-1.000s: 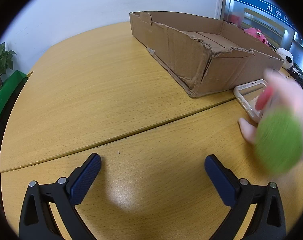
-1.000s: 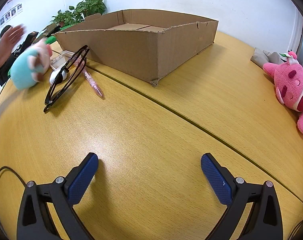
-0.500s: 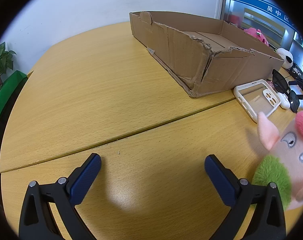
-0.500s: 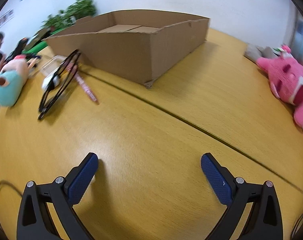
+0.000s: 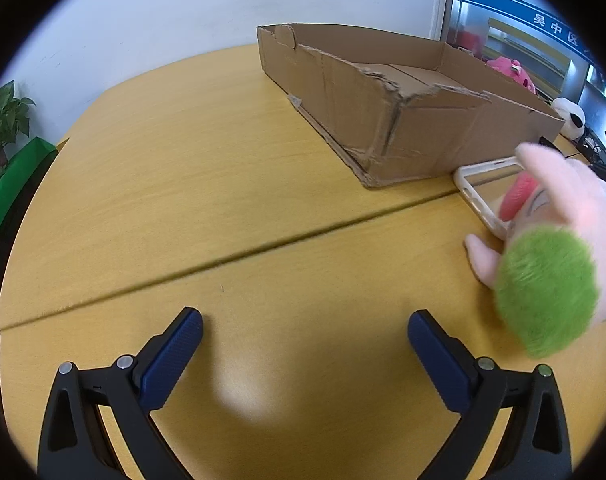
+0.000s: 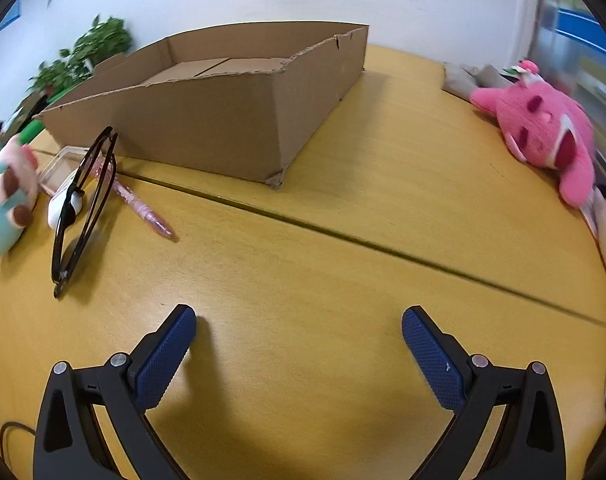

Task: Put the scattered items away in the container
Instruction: 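Move both grippers toward the plush pig on the table, then close the right gripper on the teal body of the plush pig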

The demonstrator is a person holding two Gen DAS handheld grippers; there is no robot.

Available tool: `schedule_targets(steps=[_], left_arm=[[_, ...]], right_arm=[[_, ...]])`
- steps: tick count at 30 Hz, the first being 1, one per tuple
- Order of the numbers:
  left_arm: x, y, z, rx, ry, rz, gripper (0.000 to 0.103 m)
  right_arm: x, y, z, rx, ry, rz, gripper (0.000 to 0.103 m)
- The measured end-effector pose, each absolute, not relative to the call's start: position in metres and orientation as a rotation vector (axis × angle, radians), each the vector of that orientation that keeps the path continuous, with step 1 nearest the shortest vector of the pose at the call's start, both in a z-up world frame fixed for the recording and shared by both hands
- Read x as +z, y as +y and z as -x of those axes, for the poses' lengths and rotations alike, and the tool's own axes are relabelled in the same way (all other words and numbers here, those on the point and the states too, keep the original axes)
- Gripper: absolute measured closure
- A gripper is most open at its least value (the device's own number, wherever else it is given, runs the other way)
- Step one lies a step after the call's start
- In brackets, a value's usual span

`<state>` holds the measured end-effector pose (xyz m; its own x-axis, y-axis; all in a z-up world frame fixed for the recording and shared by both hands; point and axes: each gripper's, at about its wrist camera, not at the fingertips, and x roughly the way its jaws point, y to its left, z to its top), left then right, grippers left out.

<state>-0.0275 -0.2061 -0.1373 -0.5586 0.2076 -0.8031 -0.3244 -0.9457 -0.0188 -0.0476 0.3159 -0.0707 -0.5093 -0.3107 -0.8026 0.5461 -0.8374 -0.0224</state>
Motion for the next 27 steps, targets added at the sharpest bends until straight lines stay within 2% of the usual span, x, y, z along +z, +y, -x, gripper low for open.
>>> schedule_targets(steps=[5, 8, 14, 19, 23, 27], left_arm=[[-0.107, -0.231, -0.016, 2.694, 0.006, 1.14, 0.001], [-0.075, -0.231, -0.051, 2.799, -0.029, 1.023, 0.001], [-0.034, -0.17, -0.106, 2.762, -0.066, 0.844, 0.001], [-0.056, -0.136, -0.093, 2.661, -0.312, 0.978, 0.001], [-0.083, -0.129, -0.071, 2.6, -0.516, 1.089, 0.001], [-0.097, -0.12, -0.059, 2.531, -0.548, 1.139, 0.001]], right_arm=[[-0.071, 0.308, 0.027, -2.302, 0.392, -1.147, 0.0], [-0.07, 0.306, 0.015, -2.353, 0.368, -1.163, 0.0], [-0.035, 0.279, -0.021, -2.397, 0.273, -1.053, 0.0], [0.017, 0.219, -0.051, -2.236, 0.213, -0.833, 0.0], [0.026, 0.158, -0.085, -2.075, 0.238, -0.732, 0.0], [0.014, 0.099, -0.124, -2.015, 0.31, -0.684, 0.0]])
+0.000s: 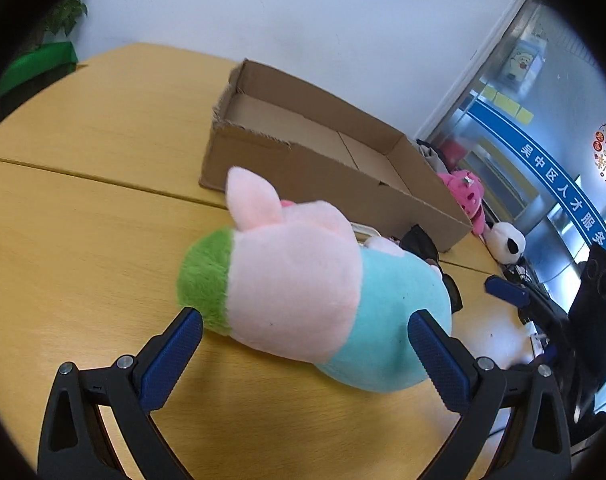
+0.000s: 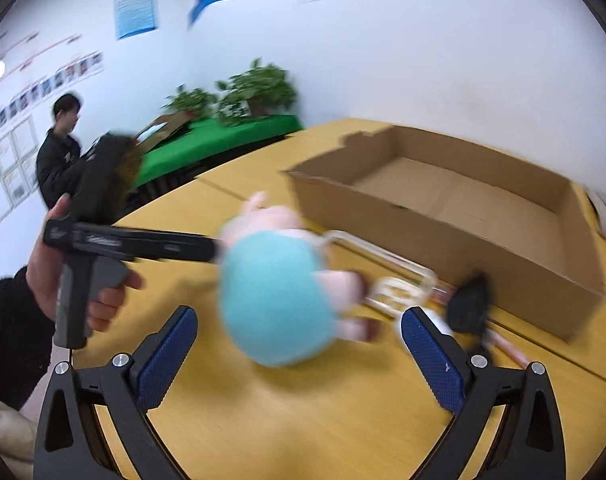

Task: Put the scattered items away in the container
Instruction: 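Close the right gripper on the teal body of the plush pig, then lift the plush pig with the right gripper and carry it over the box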

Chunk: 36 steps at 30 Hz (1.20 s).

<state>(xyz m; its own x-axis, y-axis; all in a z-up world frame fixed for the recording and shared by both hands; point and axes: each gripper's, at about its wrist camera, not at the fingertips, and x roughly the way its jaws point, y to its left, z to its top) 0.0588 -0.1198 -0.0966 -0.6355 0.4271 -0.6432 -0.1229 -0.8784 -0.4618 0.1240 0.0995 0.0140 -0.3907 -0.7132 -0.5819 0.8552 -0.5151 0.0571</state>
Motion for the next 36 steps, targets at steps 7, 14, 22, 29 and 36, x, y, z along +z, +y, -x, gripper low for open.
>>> schedule_targets(steps=[7, 14, 22, 29, 36], left_arm=[[-0.105, -0.103, -0.046, 2.456, -0.539, 1.163, 0.001], [-0.113, -0.099, -0.038, 2.365, -0.615, 1.176, 0.002], [-0.11, -0.105, -0.027, 2.328, -0.728, 1.178, 0.003], [-0.112, -0.124, -0.015, 2.328, -0.933, 1.14, 0.007], [-0.092, -0.095, -0.013, 2.357, -0.818, 1.166, 0.023]], right_arm=[[-0.017, 0.059, -0.129, -2.069, 0.403, -0.759, 0.0], [-0.031, 0.058, -0.099, -2.079, 0.39, -0.85, 0.0], [-0.037, 0.067, -0.089, -2.088, 0.337, -0.907, 0.017], [-0.04, 0.084, -0.106, -2.076, 0.356, -0.913, 0.021], [-0.035, 0.097, -0.108, -2.11, 0.312, -0.901, 0.03]])
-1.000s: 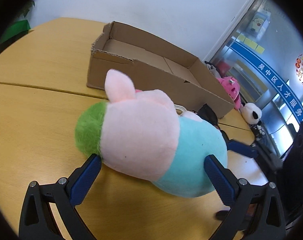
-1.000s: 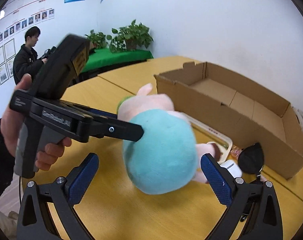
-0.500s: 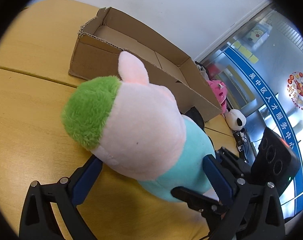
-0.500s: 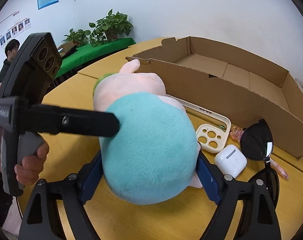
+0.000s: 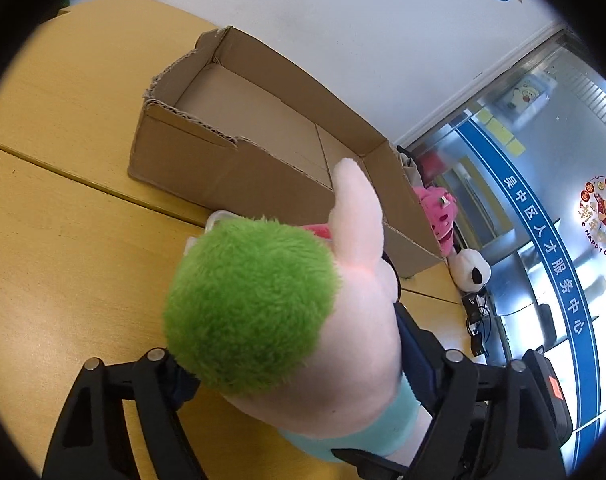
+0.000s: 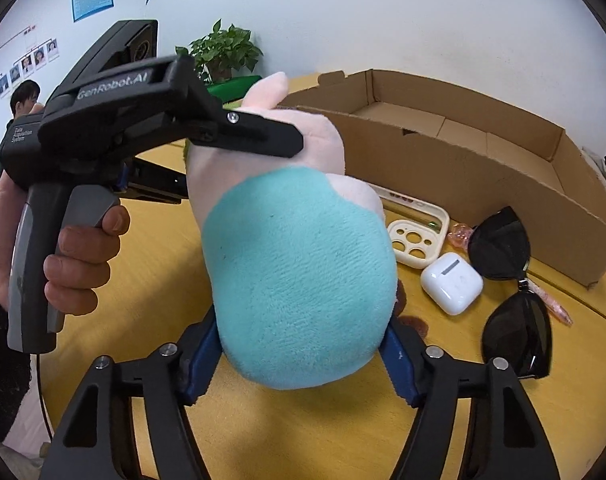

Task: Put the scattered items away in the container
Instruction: 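Lift the plush pig with the right gripper and carry it over the box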

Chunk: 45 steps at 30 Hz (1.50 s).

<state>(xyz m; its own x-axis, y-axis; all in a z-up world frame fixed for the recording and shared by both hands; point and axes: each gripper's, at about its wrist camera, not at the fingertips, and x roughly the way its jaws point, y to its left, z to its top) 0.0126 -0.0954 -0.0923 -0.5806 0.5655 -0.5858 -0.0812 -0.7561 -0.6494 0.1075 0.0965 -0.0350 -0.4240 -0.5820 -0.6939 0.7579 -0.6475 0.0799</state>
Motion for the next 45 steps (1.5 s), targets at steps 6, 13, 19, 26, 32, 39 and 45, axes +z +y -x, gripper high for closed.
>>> schedule_targets(steps=[6, 13, 19, 26, 32, 39, 45], left_arm=[[-0.05, -0.084, -0.016, 2.408, -0.749, 1.131, 0.024], [0.048, -0.065, -0.003, 2.499, -0.574, 0.957, 0.024], [0.135, -0.055, 0.035, 2.553, -0.472, 0.799, 0.024], [0.189, -0.061, 0.093, 2.607, -0.462, 0.75, 0.024], [0.206, -0.075, 0.148, 2.633, -0.465, 0.766, 0.024], [0.195, -0.093, 0.215, 2.65, -0.518, 0.834, 0.024], [0.159, -0.104, 0.259, 2.623, -0.569, 0.9, 0.024]], right_arm=[[-0.003, 0.107, -0.112, -2.135, 0.282, -0.827, 0.031], [0.084, 0.122, -0.09, -2.184, 0.289, -0.658, 0.031], [0.165, 0.126, -0.04, -2.212, 0.327, -0.53, 0.031], [0.224, 0.108, 0.034, -2.176, 0.397, -0.507, 0.032], [0.241, 0.086, 0.099, -2.149, 0.38, -0.512, 0.032], [0.239, 0.057, 0.166, -2.115, 0.388, -0.549, 0.032], [0.21, 0.043, 0.213, -2.078, 0.416, -0.62, 0.032]])
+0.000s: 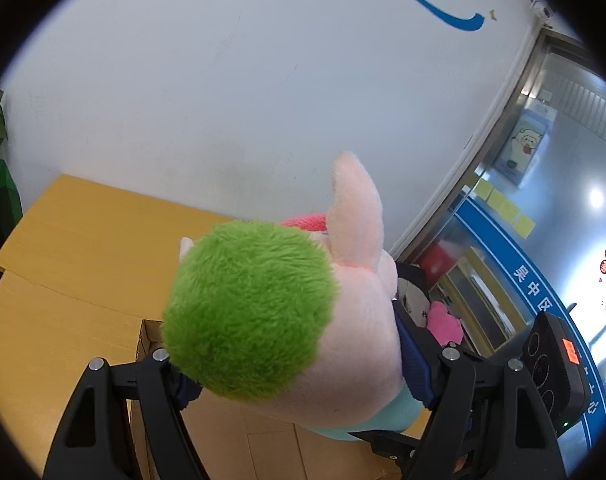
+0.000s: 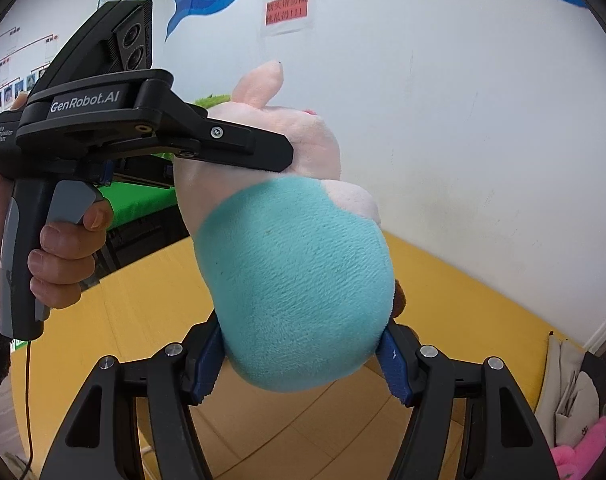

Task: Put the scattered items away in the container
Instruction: 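Lift the plush pig with the right gripper and carry it over the box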

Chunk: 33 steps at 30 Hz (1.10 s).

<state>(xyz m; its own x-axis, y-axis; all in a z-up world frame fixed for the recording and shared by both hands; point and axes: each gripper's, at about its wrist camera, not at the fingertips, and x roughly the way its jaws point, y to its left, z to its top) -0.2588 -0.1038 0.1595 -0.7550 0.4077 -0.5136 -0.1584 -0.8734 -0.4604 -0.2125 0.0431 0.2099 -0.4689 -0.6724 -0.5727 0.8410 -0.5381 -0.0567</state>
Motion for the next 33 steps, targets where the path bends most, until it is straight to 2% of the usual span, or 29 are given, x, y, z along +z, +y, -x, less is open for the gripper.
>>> schedule_targets(steps=[13, 22, 28, 33], left_arm=[[0.022, -0.13, 0.331, 2.552, -0.715, 1.169, 0.024], [-0.058, -0.136, 0.339, 2.463, -0.88, 1.295, 0.024], [-0.083, -0.143, 0.339, 2.453, -0.928, 1.315, 0.023], [-0.08, -0.144, 0.337, 2.463, -0.944, 1.298, 0.017]], right_arm=[[0.077, 0.008, 0.292, -1.947, 0.44, -0.815, 0.032], [0.01, -0.007, 0.307, -1.876, 0.56, -0.898, 0.032], [-0.01, -0.009, 0.308, -1.873, 0.604, -0.917, 0.031], [-0.01, -0.007, 0.308, -1.881, 0.576, -0.924, 0.026]])
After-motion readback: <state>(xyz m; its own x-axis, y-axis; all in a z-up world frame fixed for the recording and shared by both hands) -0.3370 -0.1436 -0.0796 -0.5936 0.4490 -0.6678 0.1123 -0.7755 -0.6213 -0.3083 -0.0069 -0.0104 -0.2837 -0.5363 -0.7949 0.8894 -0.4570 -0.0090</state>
